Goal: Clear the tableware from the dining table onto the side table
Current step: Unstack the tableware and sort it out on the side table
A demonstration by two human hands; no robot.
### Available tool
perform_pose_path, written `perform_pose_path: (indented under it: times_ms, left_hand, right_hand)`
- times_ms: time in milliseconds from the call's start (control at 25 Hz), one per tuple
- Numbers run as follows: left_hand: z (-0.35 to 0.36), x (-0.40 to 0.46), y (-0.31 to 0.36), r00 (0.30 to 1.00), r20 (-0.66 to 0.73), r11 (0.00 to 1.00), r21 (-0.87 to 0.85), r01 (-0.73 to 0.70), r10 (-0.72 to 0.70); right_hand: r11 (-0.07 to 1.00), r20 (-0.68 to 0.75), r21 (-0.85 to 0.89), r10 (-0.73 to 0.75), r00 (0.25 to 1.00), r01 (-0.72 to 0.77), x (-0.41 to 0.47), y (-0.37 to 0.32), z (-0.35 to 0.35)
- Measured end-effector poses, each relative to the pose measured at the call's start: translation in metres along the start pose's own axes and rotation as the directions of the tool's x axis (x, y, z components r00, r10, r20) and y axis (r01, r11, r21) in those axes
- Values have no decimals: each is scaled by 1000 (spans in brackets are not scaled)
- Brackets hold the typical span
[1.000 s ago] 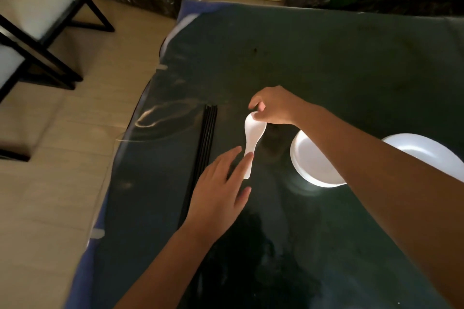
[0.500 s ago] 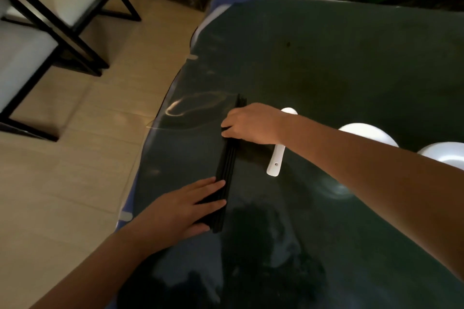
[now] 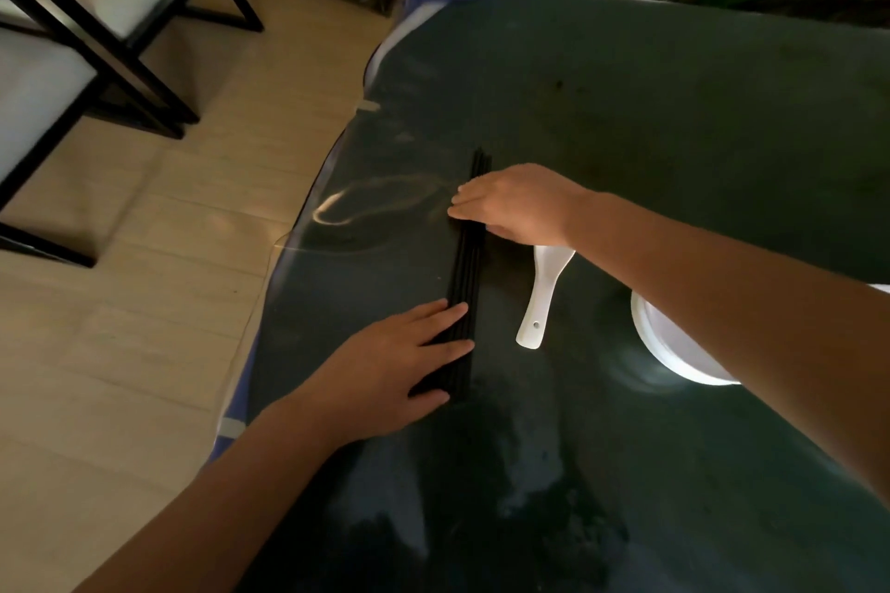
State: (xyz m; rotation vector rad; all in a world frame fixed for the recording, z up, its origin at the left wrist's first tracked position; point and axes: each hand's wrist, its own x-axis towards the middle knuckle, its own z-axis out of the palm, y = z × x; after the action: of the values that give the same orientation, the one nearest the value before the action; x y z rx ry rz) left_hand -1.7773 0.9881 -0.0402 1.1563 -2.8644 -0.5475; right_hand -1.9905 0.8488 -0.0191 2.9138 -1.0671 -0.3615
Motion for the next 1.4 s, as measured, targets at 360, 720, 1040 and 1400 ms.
perform_pose_path:
  times_ms: [360,720,1040,1400]
  left_hand:
    - [19,-10,11,988,3,980,125,153,-155]
    - [20,-9,14,992,-68,975,187,118,-107]
    - [25,-8,18,991,-61,964,229,132,-121]
    - [23,-3,17,995,-93,972,226,61,-41]
  right_hand:
    - [991,2,65,115,993,-115,-8,13,5]
    - [968,43,167,182,982,-187,-7,9,0]
    - [969,67,182,158,985,-168,-10,8,1]
    - [998,53,-31,63,997,-61,-7,8,-3]
